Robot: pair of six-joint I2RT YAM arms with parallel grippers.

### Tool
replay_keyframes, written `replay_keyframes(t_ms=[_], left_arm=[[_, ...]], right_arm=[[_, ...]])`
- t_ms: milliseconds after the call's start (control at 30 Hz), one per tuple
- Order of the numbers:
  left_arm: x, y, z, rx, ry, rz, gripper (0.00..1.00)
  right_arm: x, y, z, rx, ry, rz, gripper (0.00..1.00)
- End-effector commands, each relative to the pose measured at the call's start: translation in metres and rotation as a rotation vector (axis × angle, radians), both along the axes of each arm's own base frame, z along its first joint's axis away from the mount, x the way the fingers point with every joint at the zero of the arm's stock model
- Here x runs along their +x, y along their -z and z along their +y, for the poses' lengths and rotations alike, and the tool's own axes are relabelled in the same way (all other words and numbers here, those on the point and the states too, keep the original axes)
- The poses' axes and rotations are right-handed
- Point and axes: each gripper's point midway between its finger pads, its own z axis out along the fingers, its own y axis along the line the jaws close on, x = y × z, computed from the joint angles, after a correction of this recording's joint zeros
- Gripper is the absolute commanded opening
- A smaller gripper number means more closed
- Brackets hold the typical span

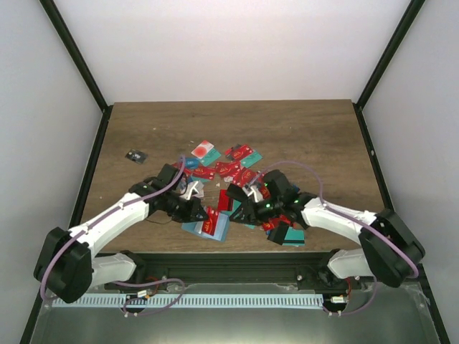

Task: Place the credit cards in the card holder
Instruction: Insert the credit card into the card holder.

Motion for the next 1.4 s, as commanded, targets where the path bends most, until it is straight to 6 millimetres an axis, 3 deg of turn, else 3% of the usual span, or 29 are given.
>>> replay_keyframes(t_ms=[0, 300, 533, 1000, 1133, 1367], left_arm=[[-0.007, 0.027, 0.015, 0.127, 0.020, 0.029, 0.04], [0.009, 0.048, 0.029, 0.260, -0.046, 0.026, 0.04], [0.015, 0.056, 0.031, 0.287, -0.083, 0.027, 0.04], [0.022, 0.071, 0.033, 0.301, -0.110, 0.003, 0.04], [0.020, 0.069, 0.037, 0.308, -0.146, 0.018, 0.04], [0.022, 0.046, 0.029, 0.227, -0.216, 0.020, 0.04]], right_arm=[[-0.011, 0.022, 0.015, -0.083, -0.042, -0.011, 0.38], [-0.016, 0.066, 0.039, -0.191, -0.092, 0.051, 0.34], [-0.016, 0.079, 0.048, -0.178, -0.083, 0.103, 0.33], [-0.005, 0.118, 0.040, -0.336, -0.046, 0.145, 0.30], [0.010, 0.122, 0.031, -0.387, -0.008, 0.140, 0.30], [0.036, 0.124, 0.025, -0.413, 0.023, 0.111, 0.30]])
